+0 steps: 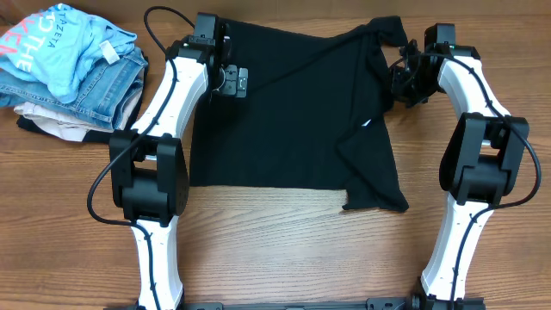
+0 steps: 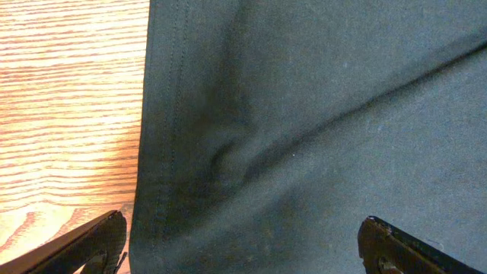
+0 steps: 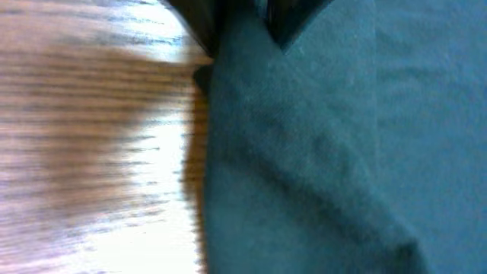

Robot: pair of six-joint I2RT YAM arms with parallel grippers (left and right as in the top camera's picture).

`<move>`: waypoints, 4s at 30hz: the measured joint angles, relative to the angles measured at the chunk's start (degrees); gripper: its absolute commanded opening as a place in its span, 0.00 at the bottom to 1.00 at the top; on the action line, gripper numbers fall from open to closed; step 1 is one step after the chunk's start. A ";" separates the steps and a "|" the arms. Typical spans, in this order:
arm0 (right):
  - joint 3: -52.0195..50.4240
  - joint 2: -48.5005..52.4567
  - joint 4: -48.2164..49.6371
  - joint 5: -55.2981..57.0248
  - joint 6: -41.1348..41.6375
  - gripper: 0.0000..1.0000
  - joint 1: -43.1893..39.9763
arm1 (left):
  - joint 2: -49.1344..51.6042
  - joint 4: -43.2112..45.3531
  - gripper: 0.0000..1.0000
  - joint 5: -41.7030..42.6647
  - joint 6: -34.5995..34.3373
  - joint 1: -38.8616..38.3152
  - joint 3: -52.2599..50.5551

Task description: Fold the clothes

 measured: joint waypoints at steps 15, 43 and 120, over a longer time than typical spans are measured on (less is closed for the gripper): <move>15.56 0.04 -5.97 6.16 2.51 1.00 -11.76 | 0.00 -0.33 1.00 0.00 0.00 0.00 0.00; -4.94 -5.51 -25.62 25.20 16.44 0.41 5.40 | -0.02 -9.20 1.00 0.00 1.31 1.99 0.00; -57.92 -57.68 -4.42 -0.22 15.58 0.69 -3.10 | -27.67 10.49 0.04 6.45 -14.75 2.01 -53.42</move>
